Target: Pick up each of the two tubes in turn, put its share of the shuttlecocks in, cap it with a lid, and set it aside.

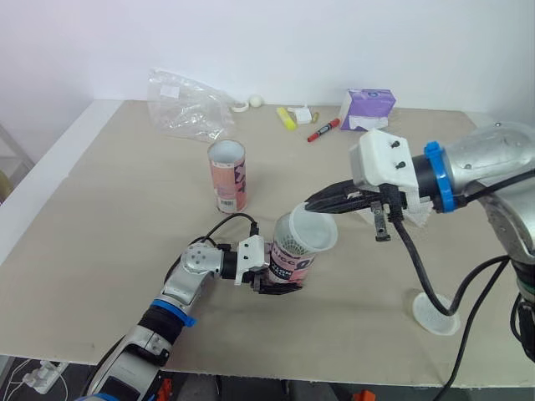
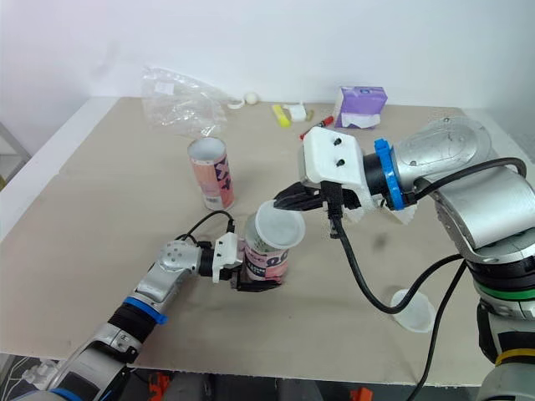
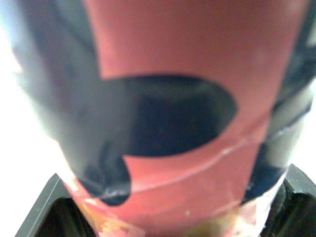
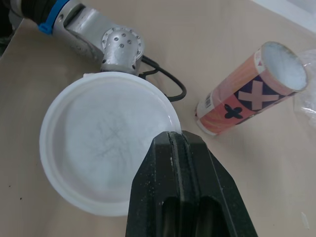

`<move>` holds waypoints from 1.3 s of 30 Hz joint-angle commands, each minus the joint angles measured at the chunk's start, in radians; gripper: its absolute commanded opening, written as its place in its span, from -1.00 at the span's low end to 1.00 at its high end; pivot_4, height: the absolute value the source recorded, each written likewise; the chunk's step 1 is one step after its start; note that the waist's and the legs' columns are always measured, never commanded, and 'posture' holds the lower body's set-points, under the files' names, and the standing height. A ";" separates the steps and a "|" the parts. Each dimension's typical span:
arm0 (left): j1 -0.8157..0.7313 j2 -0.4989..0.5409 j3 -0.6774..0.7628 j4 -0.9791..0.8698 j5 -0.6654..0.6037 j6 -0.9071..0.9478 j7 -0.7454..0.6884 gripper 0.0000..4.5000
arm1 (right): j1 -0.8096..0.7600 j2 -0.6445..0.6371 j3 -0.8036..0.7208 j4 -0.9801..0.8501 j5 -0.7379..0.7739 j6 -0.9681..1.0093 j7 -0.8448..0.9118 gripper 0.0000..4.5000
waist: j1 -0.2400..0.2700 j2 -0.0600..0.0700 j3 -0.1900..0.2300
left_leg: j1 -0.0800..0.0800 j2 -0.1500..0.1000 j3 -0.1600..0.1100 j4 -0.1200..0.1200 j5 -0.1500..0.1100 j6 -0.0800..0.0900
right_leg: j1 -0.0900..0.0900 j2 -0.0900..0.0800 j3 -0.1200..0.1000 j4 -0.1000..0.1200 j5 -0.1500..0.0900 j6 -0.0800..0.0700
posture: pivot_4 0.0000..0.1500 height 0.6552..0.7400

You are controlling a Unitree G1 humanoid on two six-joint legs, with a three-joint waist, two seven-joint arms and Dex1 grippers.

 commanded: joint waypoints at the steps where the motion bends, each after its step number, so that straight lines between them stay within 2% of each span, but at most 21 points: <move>1: 0.029 0.017 -0.023 0.050 0.045 0.013 0.012 0.54 | -0.018 0.017 0.000 -0.012 -0.021 -0.032 0.003 -0.98 | 0.000 0.000 0.000 | 0.000 0.000 0.000 0.000 0.000 0.000 | 0.000 0.000 0.000 0.000 0.000 0.000 | 1.00 1.00; 8: 0.028 0.017 -0.024 0.055 0.049 0.010 0.017 0.54 | -0.022 0.064 0.031 -0.029 -0.049 -0.054 0.003 -0.98 | 0.000 0.000 0.000 | 0.000 0.000 0.000 0.000 0.000 0.000 | 0.000 0.000 0.000 0.000 0.000 0.000 | 1.00 1.00; 23: 0.025 0.018 -0.022 0.064 0.050 0.013 0.021 0.54 | -0.026 0.052 0.039 0.020 -0.146 -0.146 0.062 -0.98 | 0.000 0.000 0.000 | 0.000 0.000 0.000 0.000 0.000 0.000 | 0.000 0.000 0.000 0.000 0.000 0.000 | 1.00 1.00; 39: 0.027 0.023 -0.016 0.065 0.049 0.019 0.025 0.54 | -0.028 0.086 0.065 0.014 -0.158 -0.145 0.093 -0.98 | 0.000 0.000 0.000 | 0.000 0.000 0.000 0.000 0.000 0.000 | 0.000 0.000 0.000 0.000 0.000 0.000 | 1.00 1.00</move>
